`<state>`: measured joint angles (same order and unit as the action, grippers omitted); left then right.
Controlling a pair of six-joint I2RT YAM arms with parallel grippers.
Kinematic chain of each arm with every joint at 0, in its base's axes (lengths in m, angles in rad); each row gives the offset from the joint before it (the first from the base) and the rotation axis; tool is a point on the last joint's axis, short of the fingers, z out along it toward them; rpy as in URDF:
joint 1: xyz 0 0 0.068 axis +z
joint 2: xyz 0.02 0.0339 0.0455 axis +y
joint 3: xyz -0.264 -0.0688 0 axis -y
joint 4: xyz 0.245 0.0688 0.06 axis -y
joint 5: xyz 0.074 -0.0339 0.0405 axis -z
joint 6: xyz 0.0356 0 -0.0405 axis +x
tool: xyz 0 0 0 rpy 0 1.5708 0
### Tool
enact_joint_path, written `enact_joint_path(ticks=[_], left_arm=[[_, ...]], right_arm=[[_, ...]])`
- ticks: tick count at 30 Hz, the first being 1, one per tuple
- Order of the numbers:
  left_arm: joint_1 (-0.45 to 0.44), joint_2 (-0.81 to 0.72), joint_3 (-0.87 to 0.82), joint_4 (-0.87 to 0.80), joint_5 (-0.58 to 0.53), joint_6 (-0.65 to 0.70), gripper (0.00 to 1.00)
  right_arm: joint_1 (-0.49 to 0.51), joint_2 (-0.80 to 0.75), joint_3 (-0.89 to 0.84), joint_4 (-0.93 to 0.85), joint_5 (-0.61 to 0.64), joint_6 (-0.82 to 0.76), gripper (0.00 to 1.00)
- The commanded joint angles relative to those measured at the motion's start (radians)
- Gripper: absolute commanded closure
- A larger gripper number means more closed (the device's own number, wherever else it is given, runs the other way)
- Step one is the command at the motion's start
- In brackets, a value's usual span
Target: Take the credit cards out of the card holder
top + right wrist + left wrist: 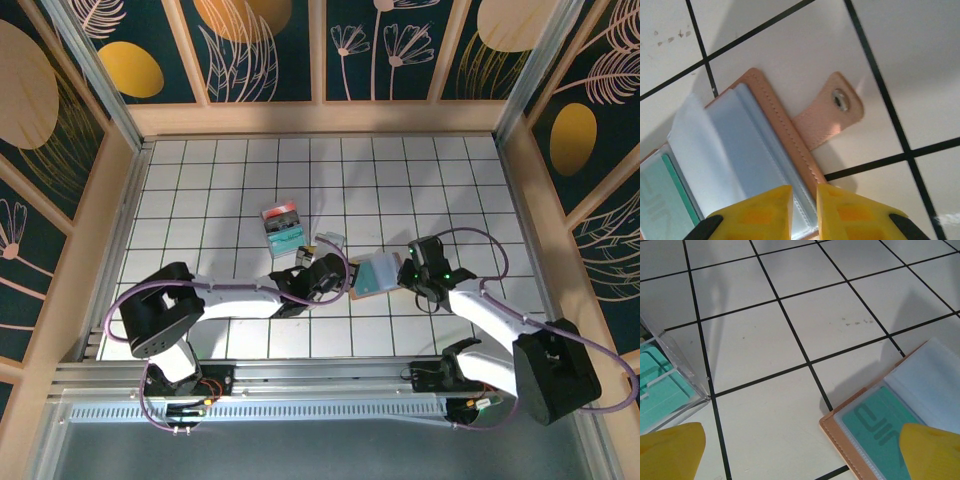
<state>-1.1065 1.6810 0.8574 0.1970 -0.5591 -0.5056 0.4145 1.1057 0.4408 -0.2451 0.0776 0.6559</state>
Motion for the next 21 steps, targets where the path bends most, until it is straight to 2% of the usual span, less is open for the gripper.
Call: enact_joint_path(ticks=[1, 9, 16, 21], left_arm=[[-0.002, 0.021, 0.023, -0.027, -0.013, -0.004, 0.01], [-0.004, 0.107, 0.057, -0.065, -0.015, 0.003, 0.01], [-0.004, 0.159, 0.085, -0.078, -0.028, -0.013, 0.01], [-0.004, 0.175, 0.091, -0.115, -0.061, -0.058, 0.01]], right_arm=[[-0.006, -0.046, 0.051, -0.038, 0.015, -0.027, 0.81], [0.007, -0.049, 0.071, 0.060, -0.157, -0.024, 0.85], [0.050, -0.028, 0.126, 0.066, -0.145, -0.013, 0.86], [0.076, 0.031, 0.123, 0.137, -0.211, 0.006, 0.85]])
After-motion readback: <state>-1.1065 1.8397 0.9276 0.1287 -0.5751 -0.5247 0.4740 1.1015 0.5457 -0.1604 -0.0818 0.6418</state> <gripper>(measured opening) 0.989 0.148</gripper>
